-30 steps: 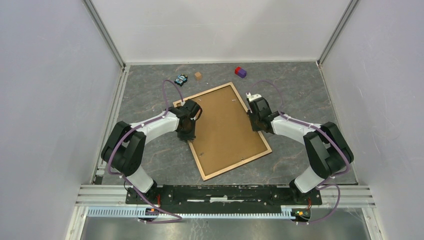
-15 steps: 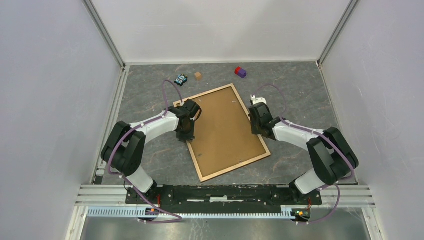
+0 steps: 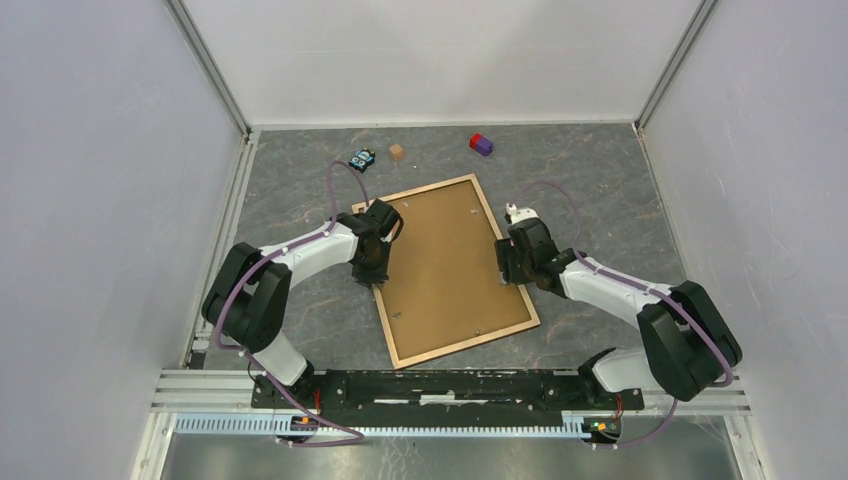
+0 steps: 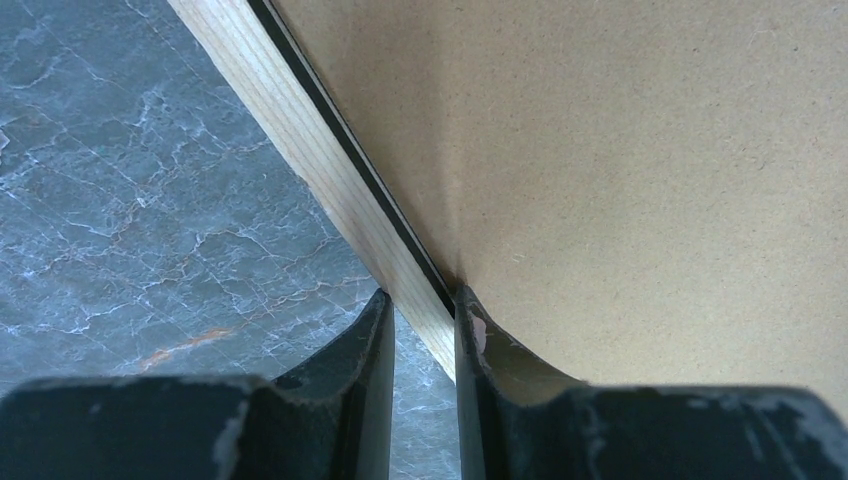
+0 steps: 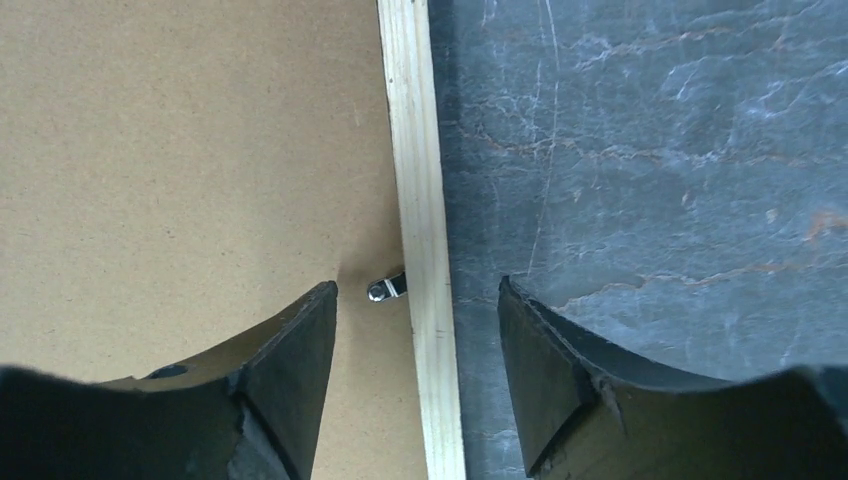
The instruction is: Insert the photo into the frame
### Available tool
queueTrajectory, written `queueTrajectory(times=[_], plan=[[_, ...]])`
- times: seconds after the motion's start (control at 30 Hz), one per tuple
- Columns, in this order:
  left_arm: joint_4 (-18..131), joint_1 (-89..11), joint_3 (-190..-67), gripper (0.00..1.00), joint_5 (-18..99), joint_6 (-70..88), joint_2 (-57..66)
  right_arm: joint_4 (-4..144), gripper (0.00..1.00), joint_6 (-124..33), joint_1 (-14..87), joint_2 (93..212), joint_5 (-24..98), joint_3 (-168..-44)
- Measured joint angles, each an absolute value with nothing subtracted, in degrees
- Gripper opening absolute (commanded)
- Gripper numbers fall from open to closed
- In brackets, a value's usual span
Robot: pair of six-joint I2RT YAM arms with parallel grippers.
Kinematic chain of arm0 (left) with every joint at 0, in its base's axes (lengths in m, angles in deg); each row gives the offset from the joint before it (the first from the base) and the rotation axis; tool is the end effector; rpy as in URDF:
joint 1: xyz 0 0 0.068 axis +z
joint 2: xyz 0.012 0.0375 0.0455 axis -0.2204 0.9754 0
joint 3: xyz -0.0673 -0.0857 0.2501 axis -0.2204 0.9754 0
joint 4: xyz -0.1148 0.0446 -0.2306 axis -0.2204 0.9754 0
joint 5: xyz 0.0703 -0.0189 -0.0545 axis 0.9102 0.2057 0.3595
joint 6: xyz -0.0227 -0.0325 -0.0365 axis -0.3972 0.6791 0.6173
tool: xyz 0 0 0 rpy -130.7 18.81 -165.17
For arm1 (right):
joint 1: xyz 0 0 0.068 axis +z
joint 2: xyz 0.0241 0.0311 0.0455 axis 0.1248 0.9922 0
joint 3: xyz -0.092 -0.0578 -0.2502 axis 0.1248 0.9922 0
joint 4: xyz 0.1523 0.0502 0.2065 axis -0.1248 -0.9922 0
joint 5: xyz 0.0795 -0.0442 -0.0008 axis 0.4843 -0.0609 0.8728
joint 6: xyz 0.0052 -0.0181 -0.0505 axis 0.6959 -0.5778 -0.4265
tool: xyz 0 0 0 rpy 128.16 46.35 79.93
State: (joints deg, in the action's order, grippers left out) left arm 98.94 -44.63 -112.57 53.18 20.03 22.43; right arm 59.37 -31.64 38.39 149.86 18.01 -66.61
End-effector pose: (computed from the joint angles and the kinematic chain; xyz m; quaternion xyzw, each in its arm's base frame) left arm 0.2489 -0.1515 0.1684 0.0725 0.9908 -0.0139 0.1131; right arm 0.2214 0.1261 0.1654 -0.0582 0.9429 0.0548 0.3234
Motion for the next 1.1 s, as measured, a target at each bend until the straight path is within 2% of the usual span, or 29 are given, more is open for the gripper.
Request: queueTrajectory(times=[0.27,0.67,0.9,1.1], plan=[[98.86,-44.61,-112.57,0.02,52.68,18.58,22.43,59.30,0.84,-34.50,36.40,153.86,18.95,-75.50],[100.67,-44.61,-114.34,0.02,52.24,17.45,24.00,65.49,0.88,-34.17,34.30,171.85,18.93,-90.89],[100.67,-44.61,-114.34,0.02,52.33,17.40,23.98,70.23,0.83,-34.79,34.30,174.99,15.04,-92.07],[100.71,-44.61,-114.36,0.02,52.33,17.16,24.00,75.39,0.70,-34.65,34.30,177.24,13.77,-89.49]])
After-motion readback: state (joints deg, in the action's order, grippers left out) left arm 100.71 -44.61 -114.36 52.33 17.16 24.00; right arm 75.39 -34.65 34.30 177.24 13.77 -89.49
